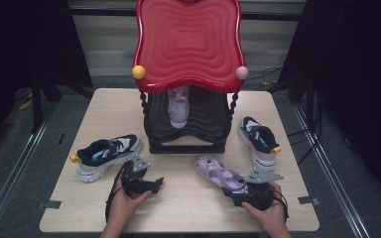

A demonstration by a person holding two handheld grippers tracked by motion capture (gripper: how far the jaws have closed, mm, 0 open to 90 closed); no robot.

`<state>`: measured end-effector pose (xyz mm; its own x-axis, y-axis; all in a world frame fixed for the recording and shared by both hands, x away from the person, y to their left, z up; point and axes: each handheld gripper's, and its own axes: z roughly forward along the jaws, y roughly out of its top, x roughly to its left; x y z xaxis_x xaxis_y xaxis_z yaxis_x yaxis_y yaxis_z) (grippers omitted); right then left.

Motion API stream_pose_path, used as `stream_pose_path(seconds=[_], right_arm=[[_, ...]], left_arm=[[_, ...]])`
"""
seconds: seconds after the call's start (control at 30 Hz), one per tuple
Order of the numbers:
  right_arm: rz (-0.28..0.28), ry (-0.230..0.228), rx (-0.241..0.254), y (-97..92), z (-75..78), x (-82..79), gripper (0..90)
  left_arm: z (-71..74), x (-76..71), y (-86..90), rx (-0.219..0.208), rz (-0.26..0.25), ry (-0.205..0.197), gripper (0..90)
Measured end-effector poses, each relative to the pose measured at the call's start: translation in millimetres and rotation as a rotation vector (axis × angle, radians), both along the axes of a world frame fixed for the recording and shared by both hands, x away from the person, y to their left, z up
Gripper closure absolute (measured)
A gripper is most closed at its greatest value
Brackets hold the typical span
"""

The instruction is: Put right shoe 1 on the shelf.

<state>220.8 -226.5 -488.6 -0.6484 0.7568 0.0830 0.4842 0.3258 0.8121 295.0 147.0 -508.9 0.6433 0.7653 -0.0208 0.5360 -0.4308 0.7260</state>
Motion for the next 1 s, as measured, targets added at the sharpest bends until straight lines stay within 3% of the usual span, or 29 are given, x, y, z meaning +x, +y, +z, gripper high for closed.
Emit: stream_pose_path(seconds=[0.53,1.0], right_arm=[[-0.025,-0.042,0.014,-7.3,20.1,-7.4,36.0],[-0.047,-0.071,0.031,-7.7,35.0,-3.9,36.2]], left_arm=[[0.0,0.0,-0.1,-0.002,0.0,0.0,14.4],[0.0,0.0,0.0,0.0,0.0,0.0,14.4]])
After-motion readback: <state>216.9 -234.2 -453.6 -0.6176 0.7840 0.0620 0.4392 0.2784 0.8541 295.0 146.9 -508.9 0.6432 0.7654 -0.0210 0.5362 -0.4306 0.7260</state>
